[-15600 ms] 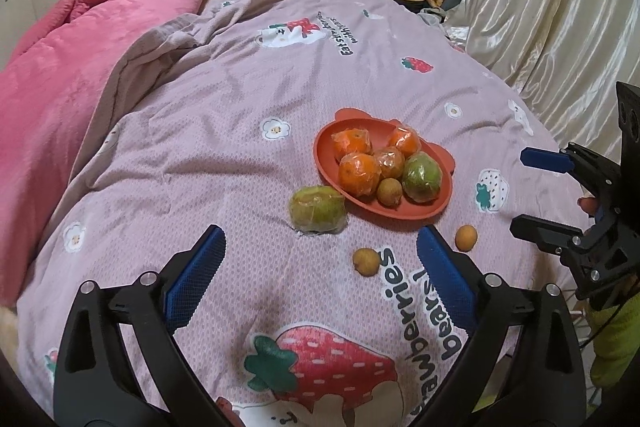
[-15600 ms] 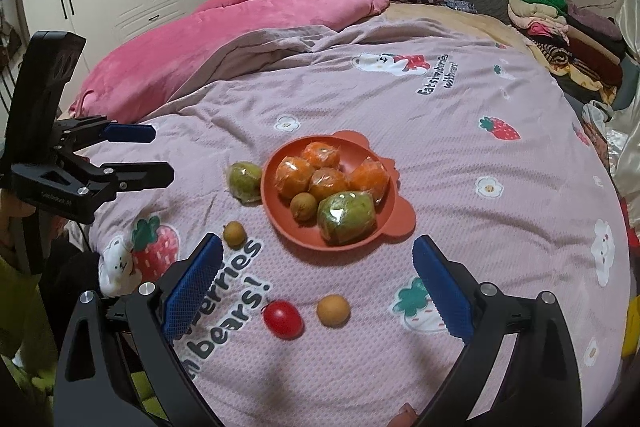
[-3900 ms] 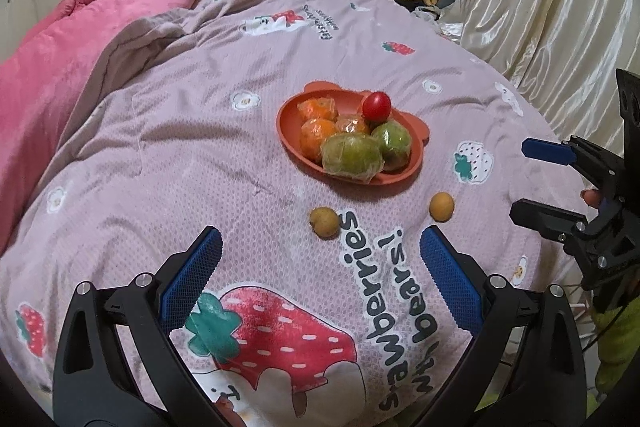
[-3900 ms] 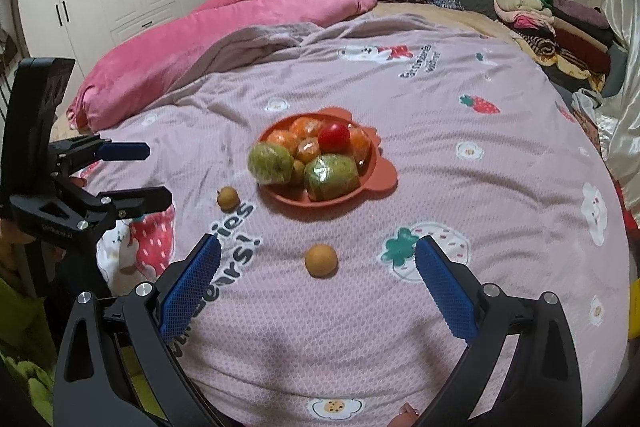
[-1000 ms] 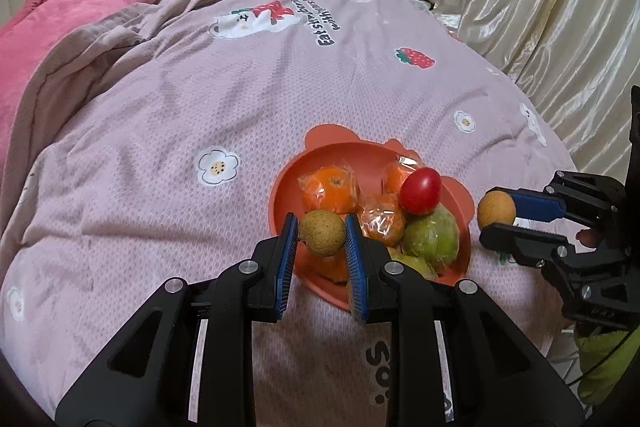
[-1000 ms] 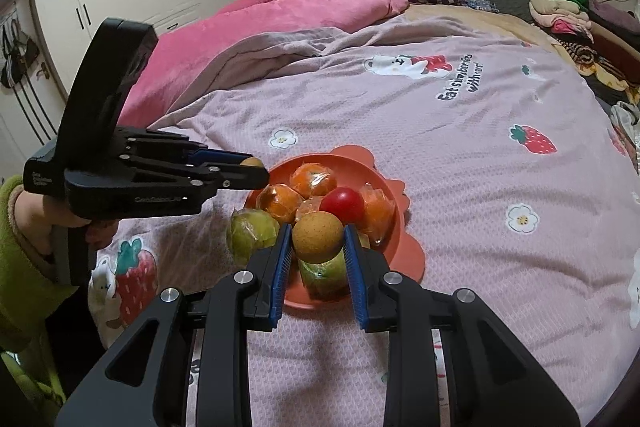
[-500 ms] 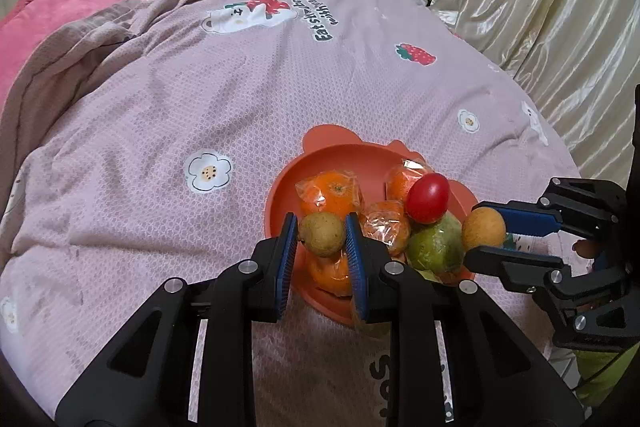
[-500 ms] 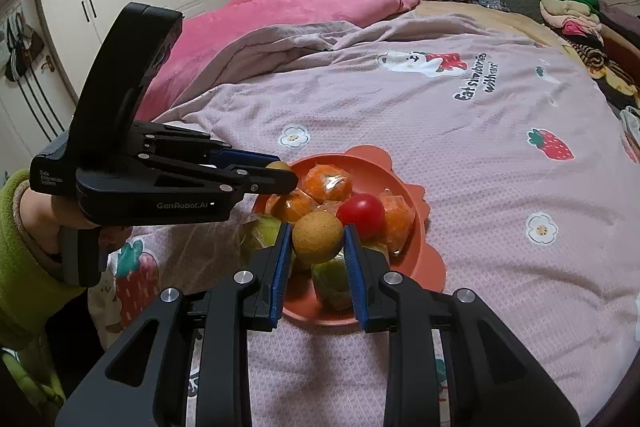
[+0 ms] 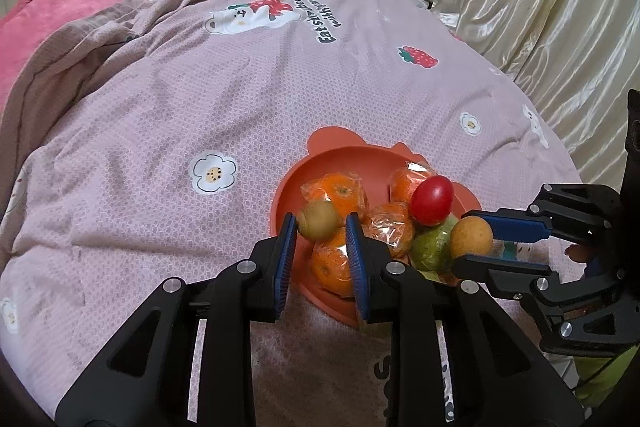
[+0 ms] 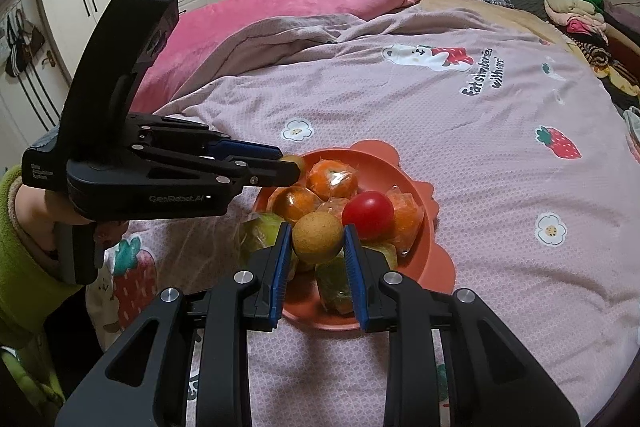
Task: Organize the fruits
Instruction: 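Carry the tan fruit and small brown fruit over the orange plate, then lower both small fruits into the plate and open both tools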
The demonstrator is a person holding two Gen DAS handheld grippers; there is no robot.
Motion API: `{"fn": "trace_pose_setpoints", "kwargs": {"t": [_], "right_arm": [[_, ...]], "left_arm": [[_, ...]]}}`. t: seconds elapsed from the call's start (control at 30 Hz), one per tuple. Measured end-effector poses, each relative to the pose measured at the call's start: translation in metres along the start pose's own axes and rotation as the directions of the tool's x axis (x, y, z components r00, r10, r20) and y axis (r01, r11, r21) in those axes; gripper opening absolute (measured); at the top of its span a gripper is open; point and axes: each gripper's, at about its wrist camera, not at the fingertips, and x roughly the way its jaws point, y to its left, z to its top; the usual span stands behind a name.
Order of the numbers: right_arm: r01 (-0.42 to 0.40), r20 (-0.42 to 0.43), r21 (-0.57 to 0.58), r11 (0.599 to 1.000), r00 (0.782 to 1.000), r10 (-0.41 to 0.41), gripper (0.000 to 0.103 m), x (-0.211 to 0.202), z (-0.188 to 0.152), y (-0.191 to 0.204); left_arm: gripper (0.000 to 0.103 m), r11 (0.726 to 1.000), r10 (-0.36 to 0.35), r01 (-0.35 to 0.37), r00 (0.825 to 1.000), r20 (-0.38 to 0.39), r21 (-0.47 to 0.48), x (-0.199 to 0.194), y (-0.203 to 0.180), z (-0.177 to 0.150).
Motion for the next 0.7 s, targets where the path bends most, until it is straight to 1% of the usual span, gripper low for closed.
{"fn": "trace_pose_setpoints", "kwargs": {"t": [0.7], "right_arm": [[0.004,-0.010,0.004,1.000,1.000,-0.004,0.026,0.0014,0.0002,0.0014]], "left_arm": [[0.018,1.000,0.003,-0.003,1.000,0.018,-0.005,-0.0089,0.0021,0.0001]]}}
